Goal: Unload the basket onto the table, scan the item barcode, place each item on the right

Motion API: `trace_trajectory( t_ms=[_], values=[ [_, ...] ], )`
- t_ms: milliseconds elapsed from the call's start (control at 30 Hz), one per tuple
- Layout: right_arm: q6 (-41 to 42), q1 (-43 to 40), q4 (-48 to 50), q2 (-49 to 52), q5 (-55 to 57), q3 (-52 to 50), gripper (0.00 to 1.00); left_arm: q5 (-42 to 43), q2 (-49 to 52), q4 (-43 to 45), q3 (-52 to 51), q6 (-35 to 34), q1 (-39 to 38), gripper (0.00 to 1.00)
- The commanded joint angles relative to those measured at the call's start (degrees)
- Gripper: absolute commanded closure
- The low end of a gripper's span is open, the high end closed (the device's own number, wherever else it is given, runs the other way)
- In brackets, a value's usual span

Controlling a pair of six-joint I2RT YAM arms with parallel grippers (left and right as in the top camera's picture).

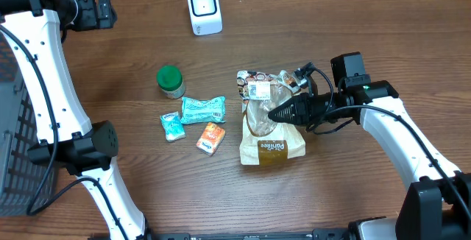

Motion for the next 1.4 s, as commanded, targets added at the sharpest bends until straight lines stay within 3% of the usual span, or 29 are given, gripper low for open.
trace_trajectory(
  t_ms=[0,267,433,633,733,867,1033,1367],
  values=[
    [0.24,0.31,0.09,-1.31,-0.13,2.36,0.96,-0.37,-1.73,-0.11,0.46,1.64,-0.02,0.01],
    [0.26,0.33,-6.62,-1.31,4.63,13.42,0.96,-0.37,-1.73,-0.11,0.44,1.64,-0.02,0.00],
    [2.27,0.98,-17.29,0.76,24.26,33.38,0.96,-0.37,-1.73,-0.11,0.44,1.64,-0.02,0.00],
    [4.55,5.31,-22.93,8.28,41.07,53.70,0.96,-0.37,-1.73,-0.11,0.46,1.64,-0.02,0.01],
    [5.68,9.68,-23.06,15.41,57.70,63.04,0.96,-0.37,-1.73,-0.11,0.44,1.64,-0.02,0.00],
    [5.49,15.26,-15.78,23.26,79.80,65.61,0.96,-0.37,-1.73,-0.11,0.44,1.64,-0.02,0.01],
    [-1.84,19.63,0.07,30.77,104.45,65.57,0.96,-0.37,-1.73,-0.11,0.44,1.64,-0.02,0.01],
    [-28.04,25.11,33.33,44.48,102.79,65.20,0.96,-0.37,-1.73,-0.11,0.44,1.64,-0.02,0.01]
  ],
)
